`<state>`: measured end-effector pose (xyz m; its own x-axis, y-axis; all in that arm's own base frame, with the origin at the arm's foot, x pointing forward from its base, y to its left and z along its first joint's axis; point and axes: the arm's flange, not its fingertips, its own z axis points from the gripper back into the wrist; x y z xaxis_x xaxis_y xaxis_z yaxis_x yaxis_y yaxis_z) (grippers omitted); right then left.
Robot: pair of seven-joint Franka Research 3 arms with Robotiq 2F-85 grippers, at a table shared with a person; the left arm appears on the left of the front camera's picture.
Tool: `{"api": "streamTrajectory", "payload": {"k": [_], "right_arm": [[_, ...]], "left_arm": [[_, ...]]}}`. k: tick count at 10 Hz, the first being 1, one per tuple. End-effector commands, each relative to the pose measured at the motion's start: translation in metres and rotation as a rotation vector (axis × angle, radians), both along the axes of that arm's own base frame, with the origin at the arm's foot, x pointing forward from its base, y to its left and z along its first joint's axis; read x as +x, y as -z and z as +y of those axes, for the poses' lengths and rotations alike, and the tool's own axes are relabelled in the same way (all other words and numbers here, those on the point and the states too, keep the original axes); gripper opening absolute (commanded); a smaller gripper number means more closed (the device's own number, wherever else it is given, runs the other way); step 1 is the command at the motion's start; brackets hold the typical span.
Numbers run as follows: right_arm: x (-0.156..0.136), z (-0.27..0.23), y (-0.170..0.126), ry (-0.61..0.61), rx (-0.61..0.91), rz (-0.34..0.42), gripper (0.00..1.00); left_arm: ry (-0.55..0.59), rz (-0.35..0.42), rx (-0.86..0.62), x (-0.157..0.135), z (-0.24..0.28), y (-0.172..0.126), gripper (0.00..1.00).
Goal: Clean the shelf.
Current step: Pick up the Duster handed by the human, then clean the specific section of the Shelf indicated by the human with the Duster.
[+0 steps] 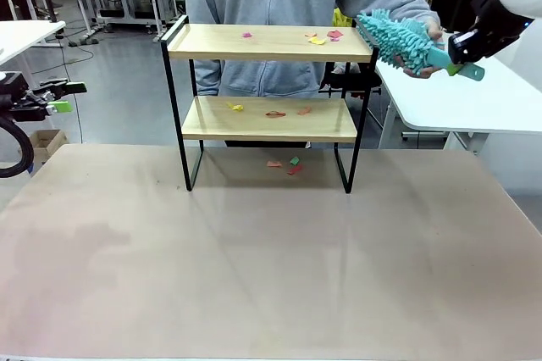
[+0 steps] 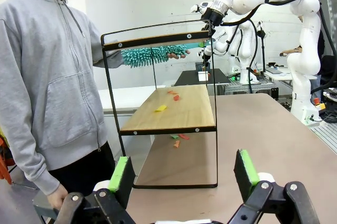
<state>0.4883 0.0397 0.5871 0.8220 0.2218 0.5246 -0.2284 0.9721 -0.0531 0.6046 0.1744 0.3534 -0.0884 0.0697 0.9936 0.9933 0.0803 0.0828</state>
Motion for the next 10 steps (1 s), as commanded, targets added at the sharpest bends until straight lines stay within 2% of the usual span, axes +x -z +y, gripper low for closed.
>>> {"api": "streamTrajectory", "payload": {"k": [1,2,3,10], "right_arm": [[-0.0026,0.0012,-0.0054,0.062,-0.021,-0.025,0.0],[0.0003,-0.0013,-0.0062,0.053,-0.038,-0.052,0.0],[-0.0002,-0.001,-0.0008,0.009,0.002,-0.002,0.0],[-0.0002,-0.001,-0.0008,0.009,0.002,-0.002,0.0]], "left_arm": [[-0.001,-0.006,0.0,-0.0001,0.001,-0.002,1.0],[-0.001,-0.006,0.0,-0.0001,0.001,-0.002,1.0],[-0.001,-0.006,0.0,-0.0001,0.001,-0.002,1.0],[-0.001,-0.006,0.0,-0.0001,0.001,-0.002,1.0]]}}
